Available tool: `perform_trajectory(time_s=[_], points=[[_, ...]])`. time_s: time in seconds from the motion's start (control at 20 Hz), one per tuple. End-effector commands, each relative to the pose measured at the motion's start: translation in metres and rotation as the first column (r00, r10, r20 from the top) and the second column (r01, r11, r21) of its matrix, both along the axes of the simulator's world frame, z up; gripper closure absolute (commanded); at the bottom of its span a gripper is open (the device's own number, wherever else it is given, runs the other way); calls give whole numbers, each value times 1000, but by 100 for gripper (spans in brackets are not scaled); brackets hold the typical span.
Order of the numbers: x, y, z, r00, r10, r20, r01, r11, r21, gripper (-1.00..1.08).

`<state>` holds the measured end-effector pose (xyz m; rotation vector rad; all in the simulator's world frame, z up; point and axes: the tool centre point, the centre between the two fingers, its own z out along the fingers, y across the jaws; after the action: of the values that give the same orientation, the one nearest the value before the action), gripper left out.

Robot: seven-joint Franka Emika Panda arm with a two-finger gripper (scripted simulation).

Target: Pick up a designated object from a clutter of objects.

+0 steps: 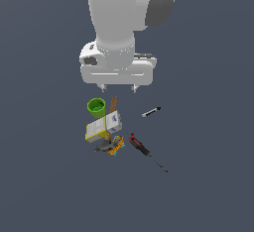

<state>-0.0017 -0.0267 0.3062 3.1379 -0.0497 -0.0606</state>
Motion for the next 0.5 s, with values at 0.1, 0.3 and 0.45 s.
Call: perform_trajectory(time_s=[0.1,0.3,0.45], points=[[0,-3,-1,1000,-6,-2,6,1000,1,-92],[-4,-21,-8,999,-46,-18,47,999,9,-92],[-6,-32,-11,997,-67,-27,67,998,13,-92]])
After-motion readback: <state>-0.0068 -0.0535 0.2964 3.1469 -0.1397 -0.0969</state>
